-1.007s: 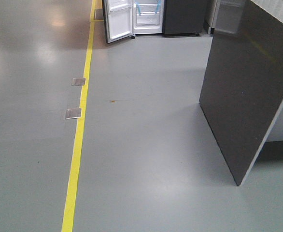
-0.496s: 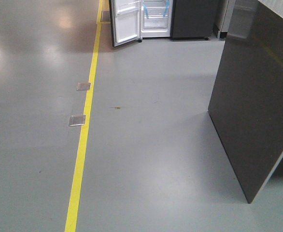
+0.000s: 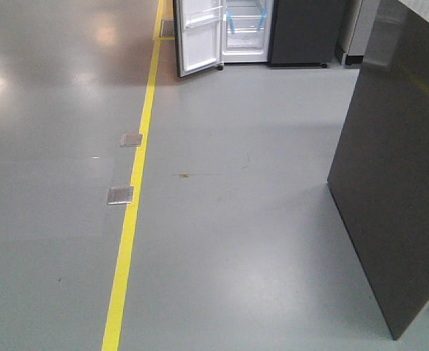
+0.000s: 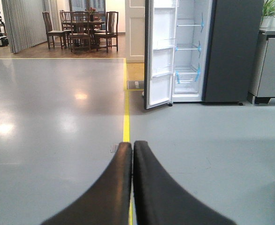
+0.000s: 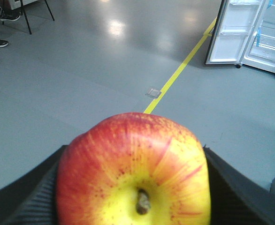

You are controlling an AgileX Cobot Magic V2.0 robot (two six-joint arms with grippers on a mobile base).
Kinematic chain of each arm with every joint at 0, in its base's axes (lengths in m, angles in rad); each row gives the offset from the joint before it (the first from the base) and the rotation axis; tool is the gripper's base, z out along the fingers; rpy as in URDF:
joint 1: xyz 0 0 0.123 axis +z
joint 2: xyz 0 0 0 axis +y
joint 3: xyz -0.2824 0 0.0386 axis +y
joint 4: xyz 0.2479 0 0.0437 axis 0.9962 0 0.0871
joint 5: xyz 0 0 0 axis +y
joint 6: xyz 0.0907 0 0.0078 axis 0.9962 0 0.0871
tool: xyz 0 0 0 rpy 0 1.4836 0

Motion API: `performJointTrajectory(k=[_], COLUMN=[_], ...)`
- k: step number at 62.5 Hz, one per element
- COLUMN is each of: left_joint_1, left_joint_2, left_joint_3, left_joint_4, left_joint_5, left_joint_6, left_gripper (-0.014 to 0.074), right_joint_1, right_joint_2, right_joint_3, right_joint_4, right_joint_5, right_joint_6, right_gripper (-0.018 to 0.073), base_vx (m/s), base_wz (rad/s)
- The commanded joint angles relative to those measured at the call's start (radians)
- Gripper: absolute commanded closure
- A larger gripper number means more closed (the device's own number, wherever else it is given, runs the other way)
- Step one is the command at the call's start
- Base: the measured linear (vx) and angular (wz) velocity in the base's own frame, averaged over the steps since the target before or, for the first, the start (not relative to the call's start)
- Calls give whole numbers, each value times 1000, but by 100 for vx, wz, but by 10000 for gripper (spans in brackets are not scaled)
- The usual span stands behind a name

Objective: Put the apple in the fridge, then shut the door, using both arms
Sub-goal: 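Drive forward along the yellow floor line toward the open fridge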

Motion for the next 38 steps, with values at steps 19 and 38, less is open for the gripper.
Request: performJointTrajectory(k=[19,38], left_joint_1=[2,2], left_joint_2=[-14,-14], left_joint_3=[28,28], left_joint_4=[-2,-2], left_joint_5=[-69,-69], left_joint_6=[-9,-9], left_gripper=[603,603], right_joint_1=[-4,-4], right_joint_2=[-10,-10], right_joint_3=[-25,-25], right_joint_4=[43,43], right_joint_5=[-15,-15], right_joint_6=[-5,-5], right_gripper=[566,566], base_vx=[25,25], base_wz=[3,4])
